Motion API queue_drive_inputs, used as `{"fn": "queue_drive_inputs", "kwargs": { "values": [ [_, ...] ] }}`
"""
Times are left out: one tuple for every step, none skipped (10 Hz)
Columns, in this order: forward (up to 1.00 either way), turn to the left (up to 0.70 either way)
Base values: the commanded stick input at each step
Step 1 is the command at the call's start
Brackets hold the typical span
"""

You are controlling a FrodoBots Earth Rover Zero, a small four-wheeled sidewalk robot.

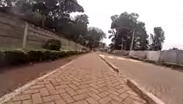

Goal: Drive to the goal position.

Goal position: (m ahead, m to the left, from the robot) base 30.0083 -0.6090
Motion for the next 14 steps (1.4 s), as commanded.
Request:
{"fn": "queue_drive_inputs", "kwargs": {
  "values": [
    [0.7, 0.0],
    [0.7, 0.0],
    [0.7, 0.0],
    [0.7, 0.0],
    [0.7, 0.0],
    [0.7, 0.0],
    [0.7, 0.0],
    [0.7, 0.0],
    [0.7, 0.0],
    [0.7, 0.0],
    [0.7, 0.0],
    [0.7, 0.0],
    [0.7, 0.0],
    [0.7, 0.0]
  ]
}}
